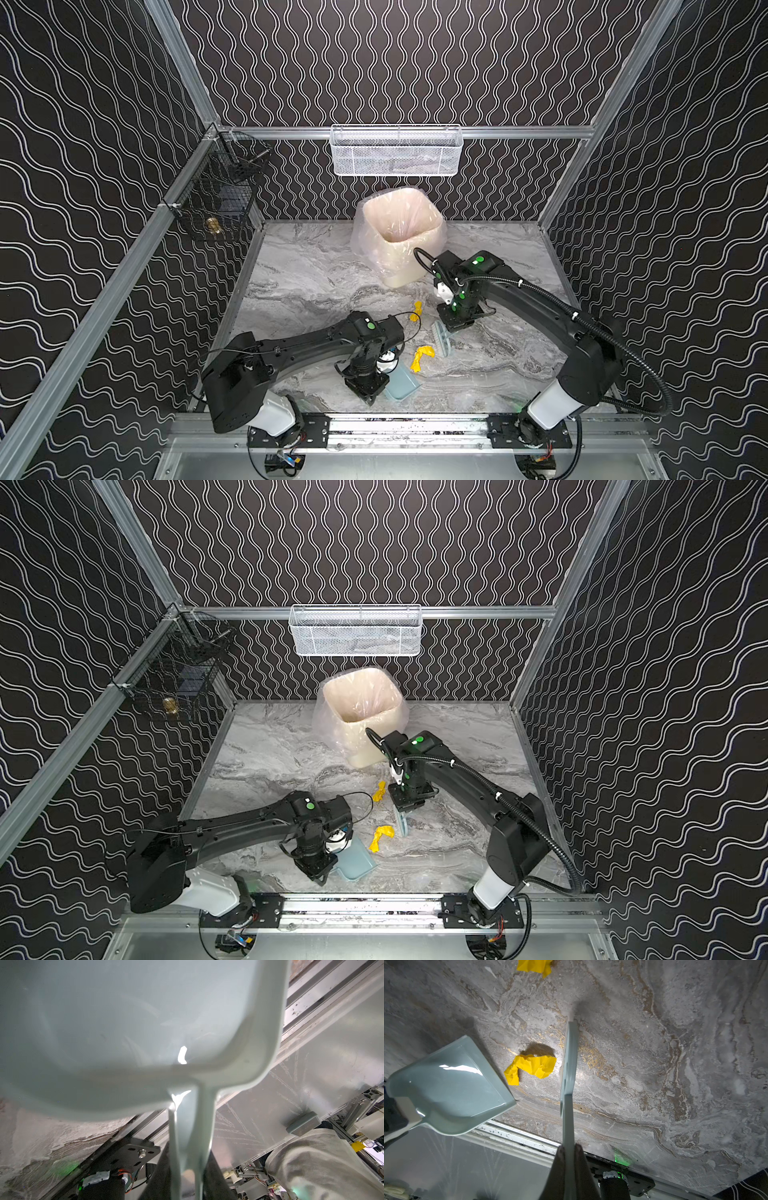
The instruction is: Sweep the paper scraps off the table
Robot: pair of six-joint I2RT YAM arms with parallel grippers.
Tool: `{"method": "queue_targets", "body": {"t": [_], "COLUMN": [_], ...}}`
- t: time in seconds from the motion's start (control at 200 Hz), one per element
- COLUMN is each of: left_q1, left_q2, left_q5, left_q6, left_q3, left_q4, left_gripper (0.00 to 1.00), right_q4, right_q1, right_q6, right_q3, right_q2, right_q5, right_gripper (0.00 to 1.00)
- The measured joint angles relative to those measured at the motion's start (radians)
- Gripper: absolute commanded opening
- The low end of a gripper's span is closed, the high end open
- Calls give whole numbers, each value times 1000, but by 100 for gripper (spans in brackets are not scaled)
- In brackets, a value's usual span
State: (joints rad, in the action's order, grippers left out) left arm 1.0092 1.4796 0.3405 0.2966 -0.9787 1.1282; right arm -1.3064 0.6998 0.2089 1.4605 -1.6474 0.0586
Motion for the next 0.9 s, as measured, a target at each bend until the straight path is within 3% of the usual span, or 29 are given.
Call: {"method": "queue_targets", "body": {"t": [0.375,0.661,0.896], "left_q1": [1,1,1], "left_q2": [9,18,-20], "left_q5": [-21,-31,-57], "left_q6": [9,18,49], "left_q3": [31,50,77], "left_q4": [-60,-121,-161], "left_gripper": [0,0,0], "right_q4": [45,103,103], "right_q1": [138,169,150], "right_q6": [68,121,123], "right_q3": [9,13,3], "right_q2": [-6,29,64], "right_q5": [73,171,181], "right_gripper": [0,0,0]}}
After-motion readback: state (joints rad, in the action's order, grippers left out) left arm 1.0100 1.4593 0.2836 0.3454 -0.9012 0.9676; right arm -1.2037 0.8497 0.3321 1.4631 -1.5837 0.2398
